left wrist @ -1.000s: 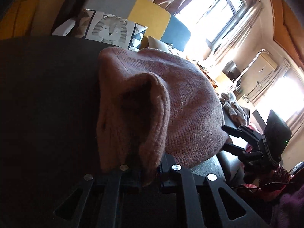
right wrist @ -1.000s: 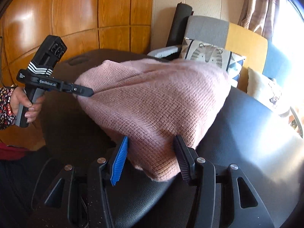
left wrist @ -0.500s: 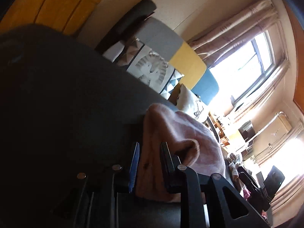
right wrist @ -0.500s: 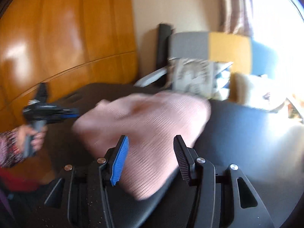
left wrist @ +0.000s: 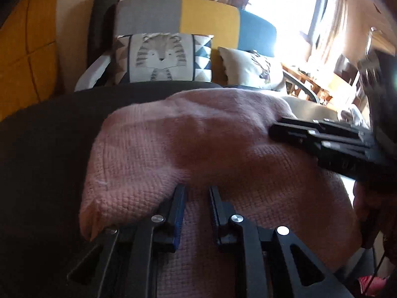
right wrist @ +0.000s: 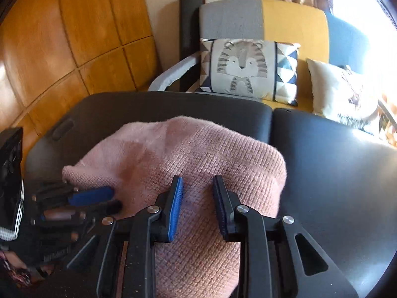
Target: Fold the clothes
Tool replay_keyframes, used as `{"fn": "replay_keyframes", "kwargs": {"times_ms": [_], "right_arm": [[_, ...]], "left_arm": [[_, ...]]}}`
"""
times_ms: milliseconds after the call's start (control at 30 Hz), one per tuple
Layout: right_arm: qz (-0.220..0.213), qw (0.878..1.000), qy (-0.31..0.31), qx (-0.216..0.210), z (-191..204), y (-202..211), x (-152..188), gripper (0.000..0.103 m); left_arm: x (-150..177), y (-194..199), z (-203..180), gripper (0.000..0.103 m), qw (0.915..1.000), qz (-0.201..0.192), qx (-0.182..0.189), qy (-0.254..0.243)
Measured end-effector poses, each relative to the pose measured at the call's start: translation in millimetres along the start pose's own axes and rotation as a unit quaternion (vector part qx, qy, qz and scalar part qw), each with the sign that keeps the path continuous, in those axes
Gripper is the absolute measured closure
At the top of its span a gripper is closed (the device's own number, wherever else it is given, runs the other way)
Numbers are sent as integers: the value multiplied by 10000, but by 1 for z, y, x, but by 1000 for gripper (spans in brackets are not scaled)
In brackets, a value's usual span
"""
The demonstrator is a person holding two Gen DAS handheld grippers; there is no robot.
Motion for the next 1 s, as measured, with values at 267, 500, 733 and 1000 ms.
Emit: {"fn": "replay_keyframes", "kwargs": {"times_ms": [267,500,733,1000], "right_arm": [[-221,9987,220,403,4,-9,14,76],[-470,9988,37,-103,1,23,-4,74],[-707,9950,547,-453,37,77,28,74],[-220,9825,1847,-54,84,43,97,74]], "left_arm": [[25,15,27,93,9991,-394,-158,-85],[13,47,47,90,9863,-864,925,1054],[-3,62,5,84,9912,-1144,657,70],[21,24,26,86,9982,-526,-231,-153]]}}
Point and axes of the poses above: each gripper's, at about its wrist camera, not at the fingertips, and y roughly against the way its jaws point, z to its left, x to its underside, the point moved 5 cm from there along -y, roughly the way its jaws point, and after that the axes turned 1 degree about -y, right-handed, at the moved point
